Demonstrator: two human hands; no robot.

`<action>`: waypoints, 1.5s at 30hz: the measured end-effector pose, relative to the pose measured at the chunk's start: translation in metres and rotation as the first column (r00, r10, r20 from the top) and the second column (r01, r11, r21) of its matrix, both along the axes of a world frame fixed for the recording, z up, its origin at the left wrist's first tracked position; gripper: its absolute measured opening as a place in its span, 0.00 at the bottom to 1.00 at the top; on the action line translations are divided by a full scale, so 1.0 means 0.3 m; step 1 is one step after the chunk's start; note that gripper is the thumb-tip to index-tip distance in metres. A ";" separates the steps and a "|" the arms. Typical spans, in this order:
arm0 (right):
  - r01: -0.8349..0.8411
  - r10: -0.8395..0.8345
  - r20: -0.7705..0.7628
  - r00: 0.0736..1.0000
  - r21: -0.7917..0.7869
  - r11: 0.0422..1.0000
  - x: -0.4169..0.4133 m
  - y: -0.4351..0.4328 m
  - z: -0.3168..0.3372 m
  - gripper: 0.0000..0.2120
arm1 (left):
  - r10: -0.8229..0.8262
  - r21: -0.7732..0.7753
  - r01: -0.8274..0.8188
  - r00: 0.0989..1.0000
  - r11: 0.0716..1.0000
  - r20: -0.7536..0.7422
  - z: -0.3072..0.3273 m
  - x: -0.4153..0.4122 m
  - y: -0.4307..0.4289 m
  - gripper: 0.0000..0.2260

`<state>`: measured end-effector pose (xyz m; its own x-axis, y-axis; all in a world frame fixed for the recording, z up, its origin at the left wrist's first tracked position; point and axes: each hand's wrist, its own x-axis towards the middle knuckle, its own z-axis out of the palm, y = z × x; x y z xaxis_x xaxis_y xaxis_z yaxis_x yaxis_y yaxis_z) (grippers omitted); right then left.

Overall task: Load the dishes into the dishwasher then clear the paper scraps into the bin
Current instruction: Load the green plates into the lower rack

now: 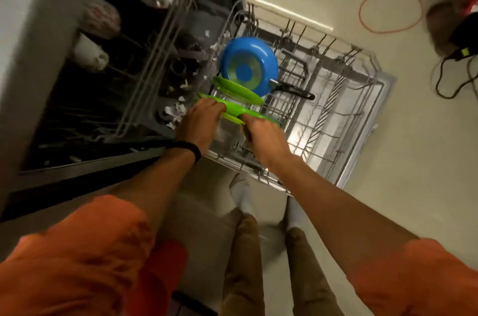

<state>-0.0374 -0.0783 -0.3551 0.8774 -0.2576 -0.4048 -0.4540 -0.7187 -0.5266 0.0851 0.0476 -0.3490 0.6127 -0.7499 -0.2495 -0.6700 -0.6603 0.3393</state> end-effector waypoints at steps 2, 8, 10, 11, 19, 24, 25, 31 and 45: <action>0.008 -0.008 0.008 1.000 0.013 1.000 0.034 0.006 -0.097 0.12 | -0.006 -0.008 0.006 1.000 1.000 -0.006 -0.093 0.039 0.004 0.10; 0.052 -0.052 -0.012 0.999 -0.010 0.999 0.091 0.024 -0.296 0.13 | -0.036 0.019 0.037 0.999 0.999 -0.018 -0.292 0.098 -0.001 0.11; 0.061 -0.061 -0.001 0.998 -0.021 0.998 0.105 0.024 -0.327 0.14 | -0.047 0.008 0.047 0.999 0.999 -0.014 -0.335 0.117 -0.003 0.11; 0.067 -0.067 0.001 0.998 -0.022 0.998 0.111 0.024 -0.340 0.15 | -0.047 0.008 0.047 0.999 0.999 -0.015 -0.353 0.126 -0.005 0.11; 0.129 -0.129 0.015 0.991 0.032 0.991 0.170 0.006 -0.402 0.11 | -0.090 -0.003 0.090 0.996 0.996 0.002 -0.423 0.201 -0.028 0.10; 0.107 -0.105 -0.053 0.993 0.048 0.993 0.207 -0.036 -0.439 0.09 | -0.097 0.055 0.098 0.995 0.994 -0.028 -0.457 0.229 -0.069 0.10; 0.109 -0.105 -0.067 0.992 0.047 0.993 0.217 -0.047 -0.450 0.09 | -0.104 0.078 0.106 0.994 0.991 -0.033 -0.464 0.236 -0.082 0.10; 0.089 -0.086 -0.058 0.995 0.042 0.995 0.217 -0.079 -0.497 0.08 | -0.111 0.099 0.110 0.994 0.989 0.012 -0.508 0.232 -0.088 0.09; -0.017 0.009 -0.064 0.998 -0.118 0.993 0.101 -0.089 -0.257 0.22 | 0.044 0.039 -0.043 0.999 0.998 -0.020 -0.255 0.098 -0.039 0.14</action>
